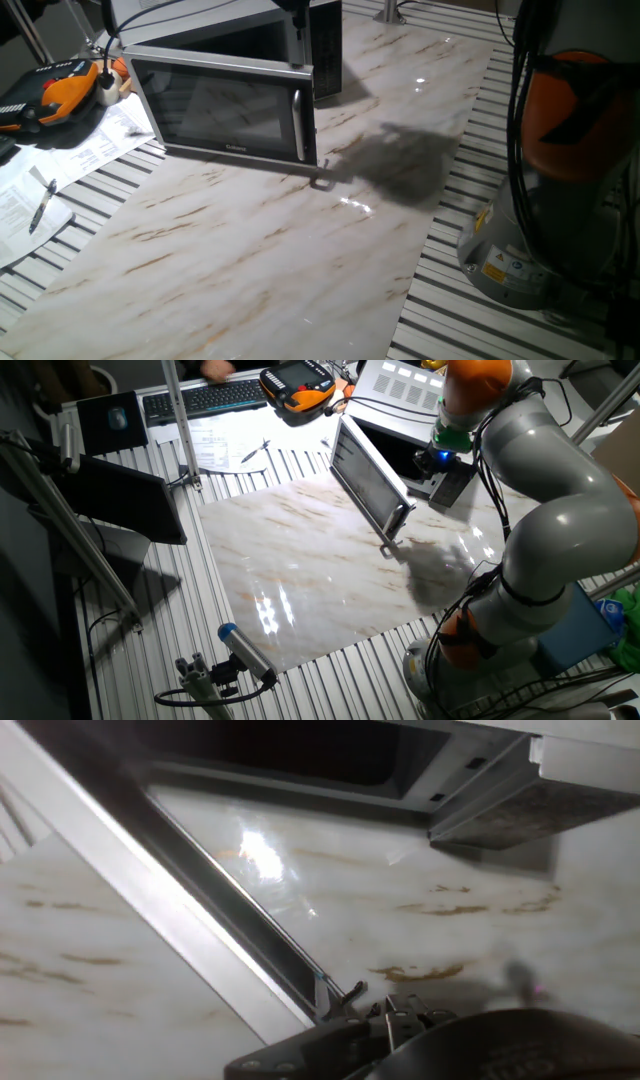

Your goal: Open the microwave door

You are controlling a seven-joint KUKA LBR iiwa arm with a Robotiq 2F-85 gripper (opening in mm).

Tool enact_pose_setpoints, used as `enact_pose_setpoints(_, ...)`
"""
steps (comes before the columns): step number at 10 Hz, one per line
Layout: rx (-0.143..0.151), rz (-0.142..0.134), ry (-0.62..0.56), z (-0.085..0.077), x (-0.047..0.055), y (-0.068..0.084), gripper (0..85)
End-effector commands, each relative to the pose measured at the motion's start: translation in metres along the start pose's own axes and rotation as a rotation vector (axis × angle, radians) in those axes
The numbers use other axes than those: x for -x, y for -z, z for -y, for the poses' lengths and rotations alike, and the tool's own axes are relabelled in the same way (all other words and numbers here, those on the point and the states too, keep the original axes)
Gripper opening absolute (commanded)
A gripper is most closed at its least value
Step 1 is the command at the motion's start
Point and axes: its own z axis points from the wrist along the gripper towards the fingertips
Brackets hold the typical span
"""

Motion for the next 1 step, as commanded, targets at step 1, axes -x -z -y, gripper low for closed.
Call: enact_pose_setpoints(1,0.019,-0.005,0.033,0.0009,0.0003,-0.0003,0.0)
